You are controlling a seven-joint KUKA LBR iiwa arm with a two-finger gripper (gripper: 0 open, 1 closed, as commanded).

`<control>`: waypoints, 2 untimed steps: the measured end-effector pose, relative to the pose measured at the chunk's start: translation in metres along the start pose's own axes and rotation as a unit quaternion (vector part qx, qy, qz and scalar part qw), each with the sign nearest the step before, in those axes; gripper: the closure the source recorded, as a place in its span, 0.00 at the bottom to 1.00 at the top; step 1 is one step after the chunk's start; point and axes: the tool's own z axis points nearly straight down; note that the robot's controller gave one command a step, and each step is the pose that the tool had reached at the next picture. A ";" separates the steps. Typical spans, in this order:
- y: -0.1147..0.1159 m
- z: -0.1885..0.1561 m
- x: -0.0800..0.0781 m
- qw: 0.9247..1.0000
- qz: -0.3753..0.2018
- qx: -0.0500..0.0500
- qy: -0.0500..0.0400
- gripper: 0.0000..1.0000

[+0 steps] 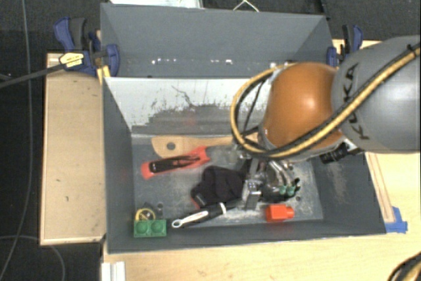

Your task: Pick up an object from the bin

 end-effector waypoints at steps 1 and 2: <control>0.000 -0.004 -0.002 1.000 0.003 0.000 -0.004 0.00; -0.051 0.100 -0.011 0.998 -0.070 0.000 -0.003 0.00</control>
Offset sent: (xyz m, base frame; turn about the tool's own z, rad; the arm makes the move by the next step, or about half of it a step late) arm 0.0108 -0.0503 -0.0995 -0.1422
